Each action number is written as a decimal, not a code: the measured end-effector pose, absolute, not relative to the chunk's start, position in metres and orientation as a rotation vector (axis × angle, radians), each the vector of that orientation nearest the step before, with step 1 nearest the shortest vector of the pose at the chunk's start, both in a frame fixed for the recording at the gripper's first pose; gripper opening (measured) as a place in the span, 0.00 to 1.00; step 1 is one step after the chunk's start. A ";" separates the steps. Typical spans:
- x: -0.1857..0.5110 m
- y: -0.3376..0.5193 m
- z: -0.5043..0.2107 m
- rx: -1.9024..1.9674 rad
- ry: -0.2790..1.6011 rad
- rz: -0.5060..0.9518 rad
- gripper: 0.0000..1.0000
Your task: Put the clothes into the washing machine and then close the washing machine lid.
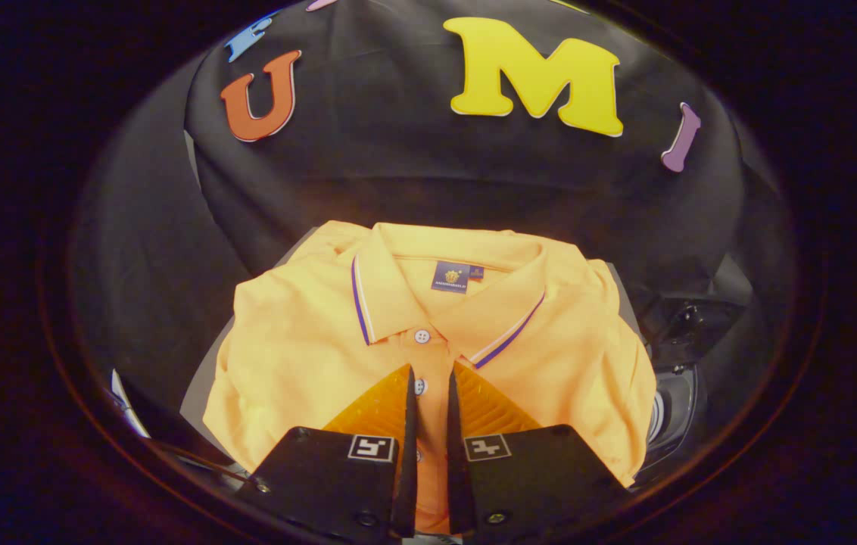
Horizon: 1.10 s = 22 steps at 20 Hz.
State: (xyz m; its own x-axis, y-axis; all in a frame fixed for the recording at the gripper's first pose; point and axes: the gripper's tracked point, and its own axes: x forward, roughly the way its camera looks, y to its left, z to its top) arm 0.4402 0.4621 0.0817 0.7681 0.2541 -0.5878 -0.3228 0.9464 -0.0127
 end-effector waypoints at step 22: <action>0.310 0.330 0.216 0.146 0.315 0.479 0.06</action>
State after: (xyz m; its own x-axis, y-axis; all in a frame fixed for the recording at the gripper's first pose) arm 0.3098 0.3301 0.2157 0.8407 0.4735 -0.2629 -0.4288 0.8785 0.2107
